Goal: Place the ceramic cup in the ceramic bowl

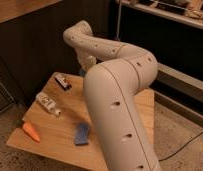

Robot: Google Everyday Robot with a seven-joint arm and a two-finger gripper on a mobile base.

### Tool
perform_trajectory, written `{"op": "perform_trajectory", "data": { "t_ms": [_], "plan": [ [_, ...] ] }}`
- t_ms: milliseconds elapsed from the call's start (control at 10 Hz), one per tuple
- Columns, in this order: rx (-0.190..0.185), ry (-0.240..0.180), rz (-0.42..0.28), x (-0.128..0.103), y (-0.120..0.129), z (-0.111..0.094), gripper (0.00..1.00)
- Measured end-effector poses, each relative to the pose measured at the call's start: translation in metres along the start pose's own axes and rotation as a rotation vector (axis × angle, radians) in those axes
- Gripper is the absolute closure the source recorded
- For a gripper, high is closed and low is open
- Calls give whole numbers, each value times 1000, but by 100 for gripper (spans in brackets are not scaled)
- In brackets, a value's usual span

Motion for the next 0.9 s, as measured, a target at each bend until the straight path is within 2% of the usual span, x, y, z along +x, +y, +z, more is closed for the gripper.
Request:
{"op": "perform_trajectory", "data": {
  "t_ms": [200, 600, 900],
  "plan": [
    [-8, 6, 6, -2, 1, 9, 100],
    [23, 39, 17, -3, -10, 42, 100],
    [44, 91, 27, 3, -18, 76, 100]
  ]
}}
